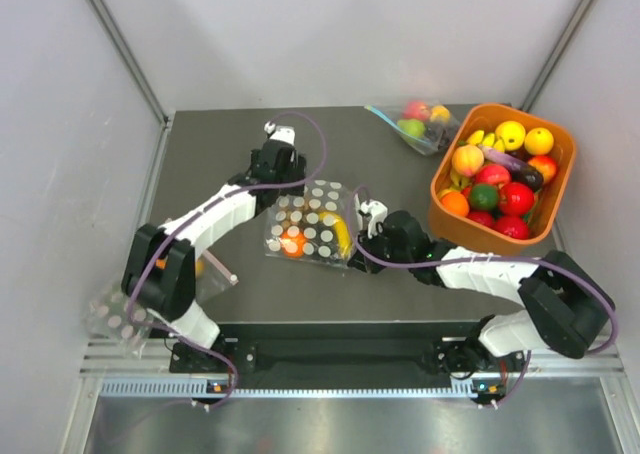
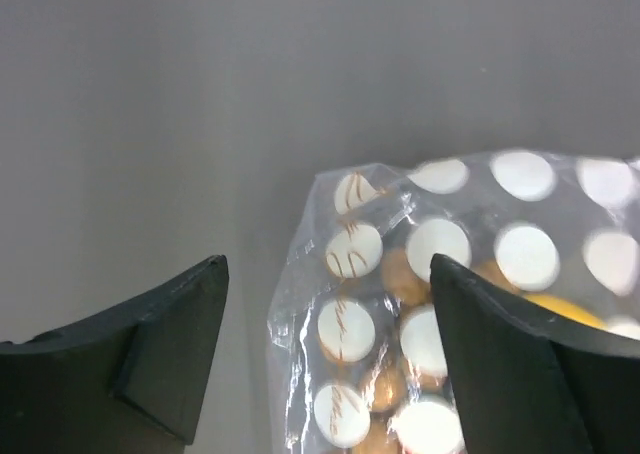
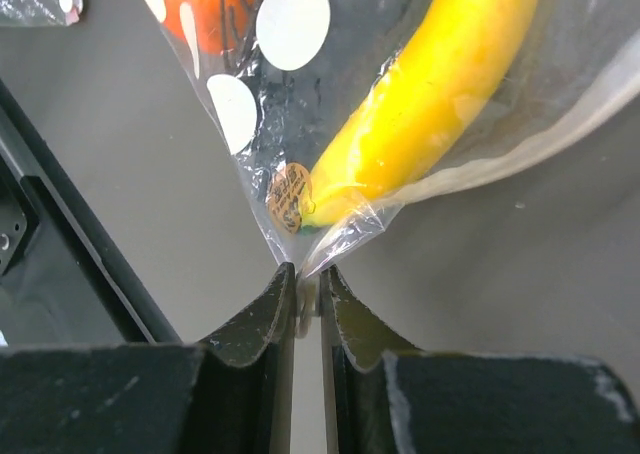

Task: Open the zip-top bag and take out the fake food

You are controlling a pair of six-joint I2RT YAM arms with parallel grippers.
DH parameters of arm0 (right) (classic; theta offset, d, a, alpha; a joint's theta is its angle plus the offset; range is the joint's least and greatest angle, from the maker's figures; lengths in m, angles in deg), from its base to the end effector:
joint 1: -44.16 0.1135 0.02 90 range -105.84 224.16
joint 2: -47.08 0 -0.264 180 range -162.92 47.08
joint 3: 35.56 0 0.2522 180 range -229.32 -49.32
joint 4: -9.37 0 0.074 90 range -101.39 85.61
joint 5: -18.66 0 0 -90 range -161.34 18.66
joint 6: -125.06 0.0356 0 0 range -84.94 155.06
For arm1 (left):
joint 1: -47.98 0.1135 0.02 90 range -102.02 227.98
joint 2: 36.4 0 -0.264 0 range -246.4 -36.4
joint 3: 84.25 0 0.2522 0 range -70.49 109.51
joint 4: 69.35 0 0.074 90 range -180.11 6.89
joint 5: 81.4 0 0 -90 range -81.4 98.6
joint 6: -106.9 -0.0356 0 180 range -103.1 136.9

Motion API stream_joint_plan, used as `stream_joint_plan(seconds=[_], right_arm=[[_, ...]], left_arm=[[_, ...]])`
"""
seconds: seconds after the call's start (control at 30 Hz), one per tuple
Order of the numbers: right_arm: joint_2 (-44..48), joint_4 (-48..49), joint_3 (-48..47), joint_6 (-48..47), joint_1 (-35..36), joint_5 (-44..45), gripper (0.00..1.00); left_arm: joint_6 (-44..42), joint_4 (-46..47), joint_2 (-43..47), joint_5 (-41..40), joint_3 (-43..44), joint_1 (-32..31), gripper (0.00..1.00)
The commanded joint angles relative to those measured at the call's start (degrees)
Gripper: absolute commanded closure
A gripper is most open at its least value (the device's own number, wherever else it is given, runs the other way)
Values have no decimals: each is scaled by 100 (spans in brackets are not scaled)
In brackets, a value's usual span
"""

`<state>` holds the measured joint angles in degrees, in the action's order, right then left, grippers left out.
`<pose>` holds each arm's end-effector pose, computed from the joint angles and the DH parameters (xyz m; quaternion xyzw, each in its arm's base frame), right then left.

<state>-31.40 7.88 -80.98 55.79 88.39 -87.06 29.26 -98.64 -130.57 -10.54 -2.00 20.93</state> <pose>0.1852 0.1937 0.1732 -0.2409 0.8455 0.3496 0.3238 0.3321 -0.1565 0.2538 0.0467 0.8995 0.0052 0.4345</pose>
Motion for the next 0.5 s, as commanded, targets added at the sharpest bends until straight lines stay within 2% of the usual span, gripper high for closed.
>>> stream_joint_plan(seconds=[0.0,0.03,0.1,0.13,0.2,0.27,0.37,0.4,0.47], right_arm=[[280,-461,-454,212,77,245,93],[298,-558,-647,203,77,289,93],[280,-883,-858,230,86,368,93],[263,-980,-1077,221,77,395,93],[237,-1209,-1272,229,68,430,93],[219,-1366,-1526,273,60,465,93],[193,-1578,-1869,344,25,439,93],[192,-1622,-1940,361,16,430,93],[157,-1754,-2159,431,7,404,93]], left_arm=[[-505,1041,1038,85,-536,-142,13],[-776,1261,1668,172,-773,-195,11],[-989,1868,2347,795,-1492,-318,10],[-1025,2009,2986,1102,-1714,-353,9],[-1051,2176,3535,2077,-2242,-494,8],[-1139,2195,4133,2439,-2523,-678,9],[-1446,2177,4600,2153,-3033,-1580,11],[-1560,2142,4662,1733,-3087,-1758,12],[-1605,2045,4671,1493,-3166,-2136,15]])
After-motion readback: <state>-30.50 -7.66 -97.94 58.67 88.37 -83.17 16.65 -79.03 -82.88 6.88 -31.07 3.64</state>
